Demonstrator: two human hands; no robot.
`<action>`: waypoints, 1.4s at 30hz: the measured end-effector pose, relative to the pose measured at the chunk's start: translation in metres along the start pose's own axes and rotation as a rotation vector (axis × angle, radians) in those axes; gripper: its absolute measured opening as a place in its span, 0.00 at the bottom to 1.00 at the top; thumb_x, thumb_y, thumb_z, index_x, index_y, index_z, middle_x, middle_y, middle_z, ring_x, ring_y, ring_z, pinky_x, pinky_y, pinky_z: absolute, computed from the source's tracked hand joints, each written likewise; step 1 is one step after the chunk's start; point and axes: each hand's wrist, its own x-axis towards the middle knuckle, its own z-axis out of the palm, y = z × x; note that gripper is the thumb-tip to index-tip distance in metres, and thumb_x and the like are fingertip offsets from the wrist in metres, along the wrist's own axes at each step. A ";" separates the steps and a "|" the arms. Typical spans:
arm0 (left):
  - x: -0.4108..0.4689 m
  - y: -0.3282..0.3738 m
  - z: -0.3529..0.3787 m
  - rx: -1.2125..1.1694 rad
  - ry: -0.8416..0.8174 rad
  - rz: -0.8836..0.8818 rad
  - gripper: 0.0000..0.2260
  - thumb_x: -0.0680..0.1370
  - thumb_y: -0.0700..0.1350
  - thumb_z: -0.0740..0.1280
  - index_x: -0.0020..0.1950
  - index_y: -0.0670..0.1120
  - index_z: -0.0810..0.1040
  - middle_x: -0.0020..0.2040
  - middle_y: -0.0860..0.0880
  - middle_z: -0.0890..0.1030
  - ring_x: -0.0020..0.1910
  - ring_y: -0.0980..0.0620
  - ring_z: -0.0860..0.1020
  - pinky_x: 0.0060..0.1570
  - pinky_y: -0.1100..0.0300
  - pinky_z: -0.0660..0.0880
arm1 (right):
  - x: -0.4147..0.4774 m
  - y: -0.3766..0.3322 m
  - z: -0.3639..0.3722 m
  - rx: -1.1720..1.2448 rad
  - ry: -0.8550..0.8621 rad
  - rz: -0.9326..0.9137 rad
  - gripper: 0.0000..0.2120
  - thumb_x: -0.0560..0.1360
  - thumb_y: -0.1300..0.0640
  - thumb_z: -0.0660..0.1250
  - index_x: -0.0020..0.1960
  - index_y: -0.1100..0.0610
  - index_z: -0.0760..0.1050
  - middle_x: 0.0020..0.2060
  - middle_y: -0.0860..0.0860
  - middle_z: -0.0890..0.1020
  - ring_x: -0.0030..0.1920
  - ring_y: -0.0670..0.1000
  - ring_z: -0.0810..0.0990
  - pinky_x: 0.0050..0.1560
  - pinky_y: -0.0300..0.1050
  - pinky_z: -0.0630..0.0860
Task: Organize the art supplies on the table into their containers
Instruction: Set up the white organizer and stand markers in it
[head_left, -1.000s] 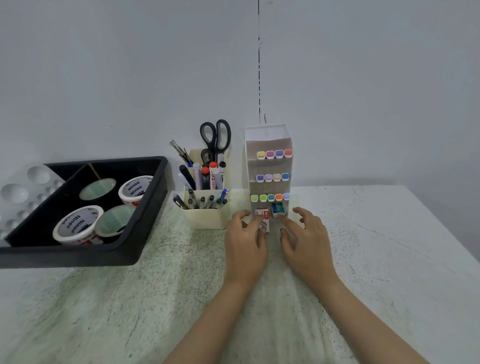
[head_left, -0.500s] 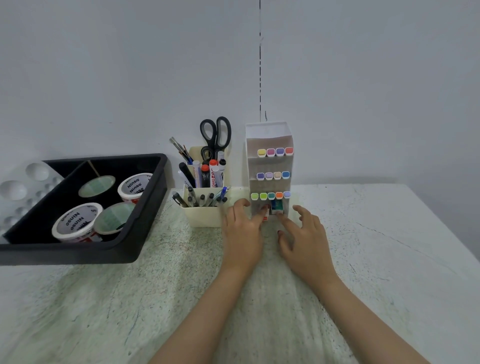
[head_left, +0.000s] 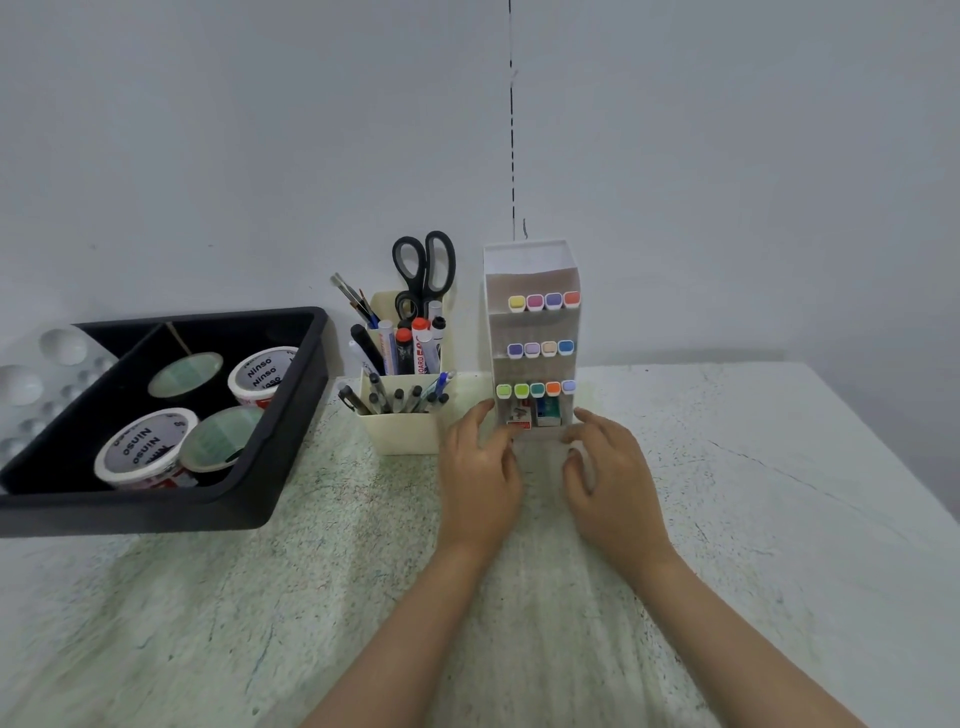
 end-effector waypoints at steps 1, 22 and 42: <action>-0.001 0.003 -0.002 -0.111 0.002 -0.081 0.12 0.74 0.33 0.65 0.55 0.45 0.77 0.60 0.48 0.75 0.62 0.49 0.72 0.63 0.55 0.70 | 0.000 -0.002 -0.002 0.089 0.032 0.062 0.11 0.75 0.63 0.63 0.56 0.53 0.71 0.55 0.46 0.76 0.57 0.46 0.73 0.58 0.43 0.72; -0.010 0.010 -0.026 -0.634 -0.344 -0.355 0.36 0.74 0.26 0.55 0.77 0.51 0.54 0.70 0.65 0.64 0.65 0.72 0.65 0.65 0.72 0.63 | -0.001 -0.017 0.000 0.508 -0.304 0.246 0.36 0.79 0.60 0.61 0.74 0.38 0.42 0.56 0.13 0.57 0.57 0.18 0.60 0.51 0.14 0.58; -0.029 0.009 -0.024 0.008 -0.508 -0.122 0.27 0.82 0.51 0.54 0.77 0.52 0.45 0.77 0.46 0.37 0.76 0.50 0.42 0.69 0.62 0.45 | -0.006 -0.016 -0.001 0.453 -0.267 0.192 0.38 0.78 0.62 0.61 0.75 0.39 0.42 0.68 0.29 0.60 0.62 0.22 0.59 0.56 0.17 0.58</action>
